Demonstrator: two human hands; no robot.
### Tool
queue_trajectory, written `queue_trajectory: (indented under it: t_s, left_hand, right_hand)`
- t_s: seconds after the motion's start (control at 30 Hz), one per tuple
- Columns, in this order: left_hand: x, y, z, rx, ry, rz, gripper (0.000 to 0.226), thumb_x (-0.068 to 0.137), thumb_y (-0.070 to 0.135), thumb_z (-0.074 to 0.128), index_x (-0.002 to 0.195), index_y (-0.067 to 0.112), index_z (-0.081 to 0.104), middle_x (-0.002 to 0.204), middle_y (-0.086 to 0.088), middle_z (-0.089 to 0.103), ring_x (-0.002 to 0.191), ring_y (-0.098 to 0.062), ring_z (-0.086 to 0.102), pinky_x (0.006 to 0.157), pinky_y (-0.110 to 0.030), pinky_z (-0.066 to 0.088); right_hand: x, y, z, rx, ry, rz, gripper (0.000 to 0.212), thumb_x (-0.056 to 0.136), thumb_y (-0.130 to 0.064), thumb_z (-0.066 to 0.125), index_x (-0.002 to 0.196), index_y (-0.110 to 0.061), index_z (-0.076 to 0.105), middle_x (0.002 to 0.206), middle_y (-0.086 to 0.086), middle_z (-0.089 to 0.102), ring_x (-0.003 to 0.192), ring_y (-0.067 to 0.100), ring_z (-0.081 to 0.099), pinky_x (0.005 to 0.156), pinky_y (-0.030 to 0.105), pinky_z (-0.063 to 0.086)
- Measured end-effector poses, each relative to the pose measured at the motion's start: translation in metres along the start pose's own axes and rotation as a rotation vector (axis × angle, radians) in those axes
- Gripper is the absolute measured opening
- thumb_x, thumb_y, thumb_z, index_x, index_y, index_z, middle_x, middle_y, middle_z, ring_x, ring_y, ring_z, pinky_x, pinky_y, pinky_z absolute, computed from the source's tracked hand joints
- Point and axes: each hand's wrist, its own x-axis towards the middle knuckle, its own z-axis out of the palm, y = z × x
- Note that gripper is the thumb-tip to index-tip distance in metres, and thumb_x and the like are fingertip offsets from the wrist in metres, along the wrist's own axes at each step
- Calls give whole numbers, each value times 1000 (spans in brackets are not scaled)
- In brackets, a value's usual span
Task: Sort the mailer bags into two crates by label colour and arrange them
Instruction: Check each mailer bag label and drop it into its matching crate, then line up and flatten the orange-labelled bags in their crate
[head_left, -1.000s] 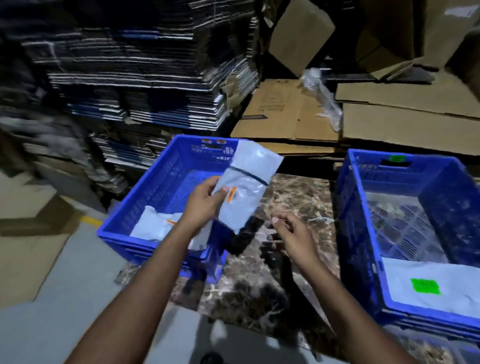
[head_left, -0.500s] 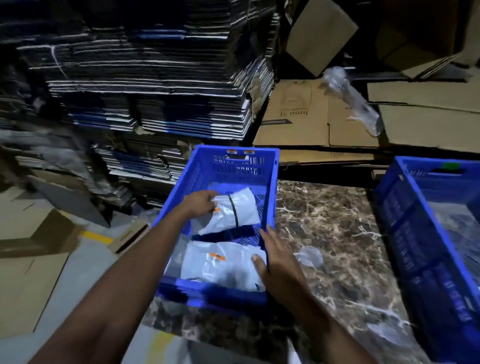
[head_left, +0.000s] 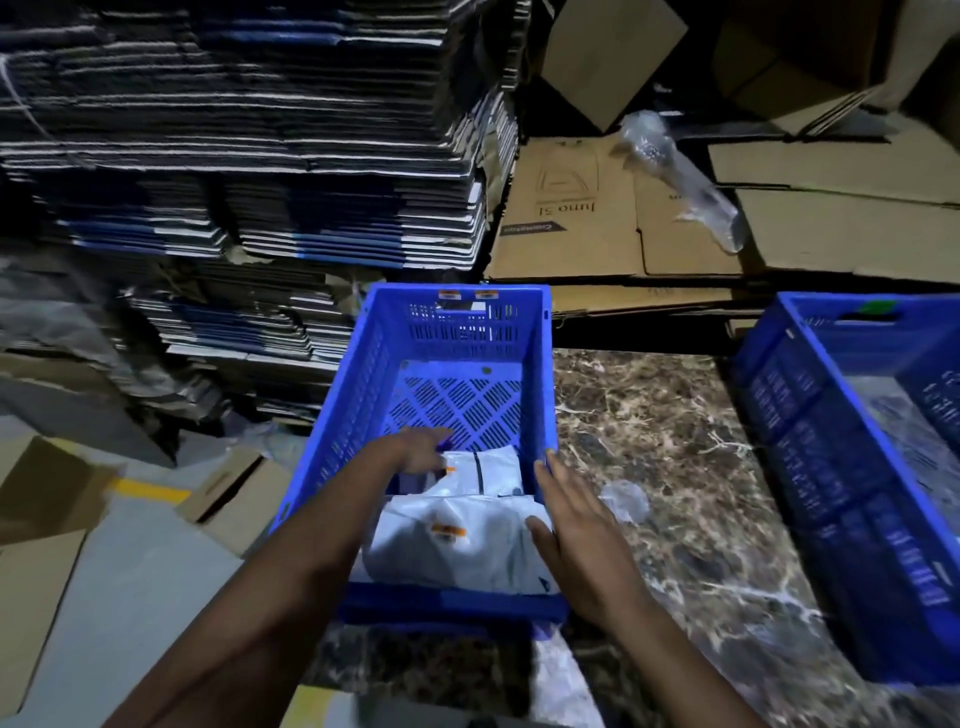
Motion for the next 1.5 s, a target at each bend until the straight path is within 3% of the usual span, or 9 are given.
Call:
queue_trajectory:
  t_s: [0.1,0.2,0.47,0.6,0.9,1.0,1.2,1.33,1.5]
  left_hand:
    - [-19,6,-13,-109,80,28,61,104,27,48,158,22,20,163,-8,23,147,-30,27,115,-36,28]
    - [-35,25,-12,-174,184,77,57,103,31,49,155,22,27,161,-7,29,145,-30,33,116,-40,31]
    - [-80,135,37,-244,554,261,57,100,36,52,151,16,36,154,-8,39,139,-30,35,114,-39,28]
    - [-77,185,70,-157,544,181,81,82,61,34,151,19,32,158,-15,31,149,-30,22,120,-43,17]
    - [-93,230,74,-347,630,78,85,68,60,38,145,23,46,158,-12,31,148,-28,23,119,-39,18]
    - [-102,242,76,-398,599,108,71,80,50,47,146,23,44,160,-12,26,148,-31,20,118,-43,21]
    - [-107,226,69,-359,662,149,54,100,34,54,149,17,39,159,-10,30,147,-30,25,116,-41,25]
    - [-111,178,54,-316,674,122,73,90,53,40,151,13,37,151,-11,44,140,-32,34,113,-43,30]
    - [-112,73,34,-240,768,81,67,85,44,44,144,13,46,142,-16,51,133,-37,41,111,-49,35]
  right_hand:
    - [-1,2,-1,8,0,-20,66,101,-60,22,158,-35,2,164,-19,-11,153,6,-5,123,36,17]
    - [-7,7,-10,88,-16,-35,64,103,-54,31,158,-36,4,165,-20,-6,152,4,-2,123,34,15]
    - [-51,73,-57,52,88,-32,70,96,-60,20,158,-26,18,165,-6,16,152,14,15,123,34,18]
    - [-80,112,-79,-78,128,24,69,96,-55,21,158,-25,14,167,-1,13,153,20,14,123,40,19]
    - [-115,163,-111,-55,107,-13,65,101,-45,36,158,-24,12,168,-4,-1,154,14,-1,124,44,13]
    - [-113,159,-119,-80,107,-105,66,102,-43,37,159,-23,10,168,-2,-2,154,16,-2,125,44,9]
    - [-97,136,-117,-111,150,-153,65,101,-46,35,158,-22,15,168,-1,3,154,16,2,124,43,14]
    - [-73,101,-94,-102,170,-134,64,101,-47,35,157,-23,17,168,0,6,154,19,7,123,43,18]
    - [-29,35,-55,-14,174,-51,65,98,-46,43,156,-22,23,167,8,8,152,25,13,120,41,26]
